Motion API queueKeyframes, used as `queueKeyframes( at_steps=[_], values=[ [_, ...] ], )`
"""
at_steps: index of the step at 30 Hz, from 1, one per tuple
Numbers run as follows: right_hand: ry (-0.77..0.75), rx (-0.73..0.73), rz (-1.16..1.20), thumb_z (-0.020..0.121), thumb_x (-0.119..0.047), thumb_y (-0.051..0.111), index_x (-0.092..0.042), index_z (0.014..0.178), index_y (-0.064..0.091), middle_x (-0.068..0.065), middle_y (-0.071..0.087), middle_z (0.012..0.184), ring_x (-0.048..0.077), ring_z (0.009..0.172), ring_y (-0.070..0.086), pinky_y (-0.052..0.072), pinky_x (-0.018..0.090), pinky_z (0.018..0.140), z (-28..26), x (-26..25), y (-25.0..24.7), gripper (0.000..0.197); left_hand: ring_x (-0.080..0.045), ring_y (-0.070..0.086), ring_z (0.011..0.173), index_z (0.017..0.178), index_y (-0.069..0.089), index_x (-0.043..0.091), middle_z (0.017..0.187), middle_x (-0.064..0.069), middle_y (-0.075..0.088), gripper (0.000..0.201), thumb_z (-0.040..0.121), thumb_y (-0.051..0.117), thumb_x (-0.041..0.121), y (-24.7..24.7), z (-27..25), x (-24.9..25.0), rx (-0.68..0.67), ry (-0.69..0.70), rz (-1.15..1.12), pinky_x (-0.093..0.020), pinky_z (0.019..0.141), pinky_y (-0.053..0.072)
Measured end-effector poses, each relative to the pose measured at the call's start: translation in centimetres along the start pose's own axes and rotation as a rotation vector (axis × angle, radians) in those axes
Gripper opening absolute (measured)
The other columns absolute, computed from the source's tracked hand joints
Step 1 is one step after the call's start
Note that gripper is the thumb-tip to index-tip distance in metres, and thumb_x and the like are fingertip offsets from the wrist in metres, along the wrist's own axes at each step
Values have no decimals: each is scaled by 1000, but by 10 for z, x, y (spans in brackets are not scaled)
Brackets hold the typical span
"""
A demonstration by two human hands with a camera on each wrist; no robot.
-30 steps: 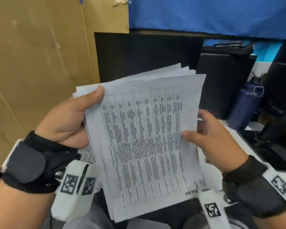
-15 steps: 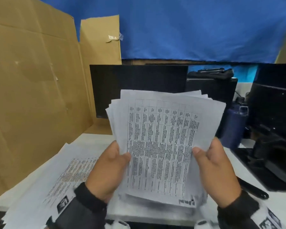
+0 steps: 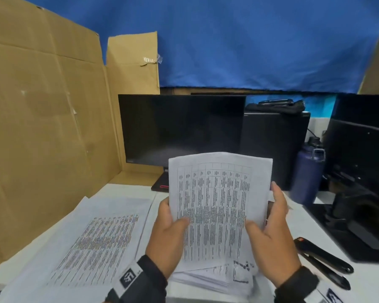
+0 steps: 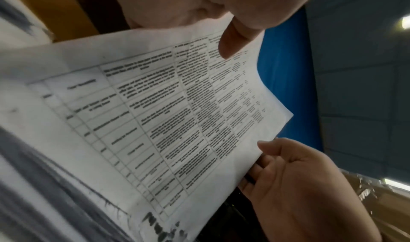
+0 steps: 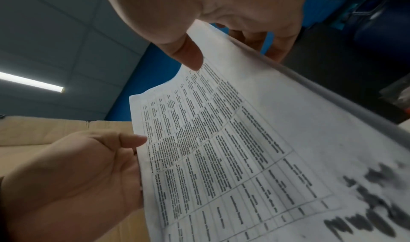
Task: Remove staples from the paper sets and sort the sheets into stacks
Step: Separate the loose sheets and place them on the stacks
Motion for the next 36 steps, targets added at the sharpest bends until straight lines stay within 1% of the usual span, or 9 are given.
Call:
queueKeyframes(
  at_steps=[3,7,11,21,26,28,30,32,36],
  values=[
    [25,4,50,91,9,51,-37,143,28,-28,52,122,-22,103,53,41,3,82,7,13,2,73,-12,68,111,120,59,39,112,15,76,38,101,51,7,0,0,-14,21,-66,-67,-46,107,49],
    [116,0,131,93,6,49,-26,117,51,-11,67,113,4,107,63,45,18,80,13,37,8,40,-24,68,114,108,69,42,112,5,77,23,93,57,29,0,0,-29,56,-108,-111,-57,107,48],
    [130,66,184,97,0,49,-18,108,57,-10,71,101,-4,89,64,44,24,74,12,37,1,23,-30,67,114,103,72,40,112,-4,76,27,83,57,33,-8,6,-36,111,-105,-164,-60,106,48],
    [183,20,204,99,-4,49,-32,109,61,-25,73,98,-9,90,66,47,24,82,8,44,7,32,-25,69,113,107,77,24,107,0,79,25,85,68,34,-11,3,-59,30,-214,-98,-54,109,47],
    [203,-29,139,97,-9,57,-30,117,56,-16,73,108,2,104,66,50,29,90,14,44,9,29,-24,71,105,103,74,26,101,3,79,16,103,58,26,-14,7,-42,34,-104,84,-47,97,55],
    [215,-119,63,92,-11,68,-25,137,41,-8,66,122,12,112,64,50,28,89,21,39,5,54,-28,72,96,96,72,24,95,-5,77,18,103,55,25,-21,11,-18,65,-14,188,-47,86,59],
    [106,-12,-109,86,-17,74,-30,155,15,0,50,139,18,123,54,46,38,103,25,18,-18,91,-26,70,87,90,69,23,88,-7,73,21,104,53,25,-32,16,16,119,87,324,-40,75,58],
    [-199,224,-343,86,-18,72,-23,158,10,8,39,148,25,135,41,35,47,114,13,-32,-44,95,-22,64,73,80,61,23,75,-2,66,26,104,51,26,-39,19,56,166,221,533,-38,67,54],
    [-906,359,-529,80,-8,66,1,134,53,17,58,130,35,135,49,39,53,109,-50,-124,-40,56,-20,58,69,78,55,26,66,6,57,22,99,49,21,-5,3,122,87,566,1078,-40,70,50]
  ],
)
Point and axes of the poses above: each hand's wrist, its own z-axis towards the middle knuckle, its own y-axis out of the palm, x = y × z, the point moved 8 cm from there along z, towards the middle knuckle
